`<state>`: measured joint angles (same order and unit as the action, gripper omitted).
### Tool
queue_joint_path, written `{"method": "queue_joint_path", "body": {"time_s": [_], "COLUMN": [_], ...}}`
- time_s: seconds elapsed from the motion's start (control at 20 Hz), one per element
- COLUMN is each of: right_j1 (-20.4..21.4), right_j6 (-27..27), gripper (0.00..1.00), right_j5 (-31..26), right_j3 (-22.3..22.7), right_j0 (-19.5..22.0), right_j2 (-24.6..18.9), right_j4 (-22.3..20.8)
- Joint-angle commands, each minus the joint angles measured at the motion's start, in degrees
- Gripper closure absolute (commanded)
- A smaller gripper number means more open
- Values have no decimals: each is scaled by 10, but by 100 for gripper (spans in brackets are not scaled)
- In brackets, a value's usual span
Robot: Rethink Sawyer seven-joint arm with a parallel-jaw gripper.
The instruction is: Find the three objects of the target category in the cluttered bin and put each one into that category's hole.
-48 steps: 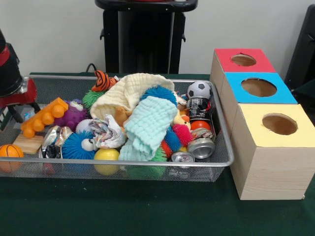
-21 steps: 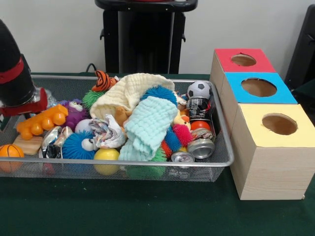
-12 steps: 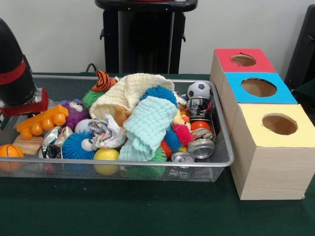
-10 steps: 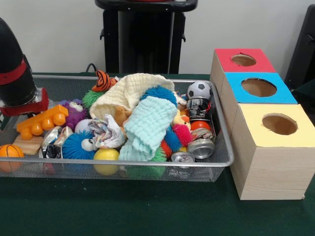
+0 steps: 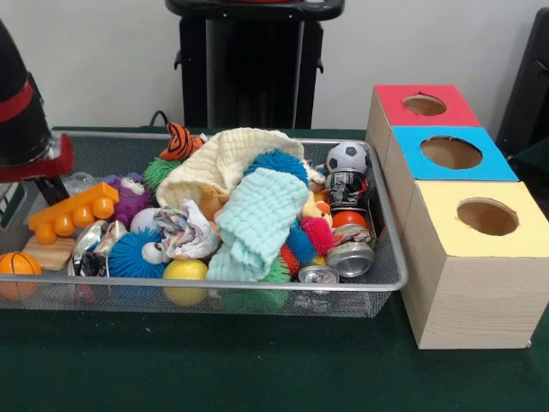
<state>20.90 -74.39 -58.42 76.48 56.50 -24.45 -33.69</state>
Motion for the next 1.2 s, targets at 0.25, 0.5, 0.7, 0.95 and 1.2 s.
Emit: {"method": "queue_joint_path", "body": {"time_s": [0.25, 0.5, 0.7, 0.95, 1.2], "right_j1": [74, 66, 60, 43, 35], "right_j6": [72, 85, 90, 74, 71], "gripper": [100, 0, 0, 0, 0], "right_j5": [-167, -173, -167, -100, -58], "right_j3": [-39, -54, -58, -25, 7], "right_j0": [-16, -4, -3, 6, 14], "right_j2": [-12, -22, -20, -14, -13], "right_j4": [44, 47, 39, 27, 20]}}
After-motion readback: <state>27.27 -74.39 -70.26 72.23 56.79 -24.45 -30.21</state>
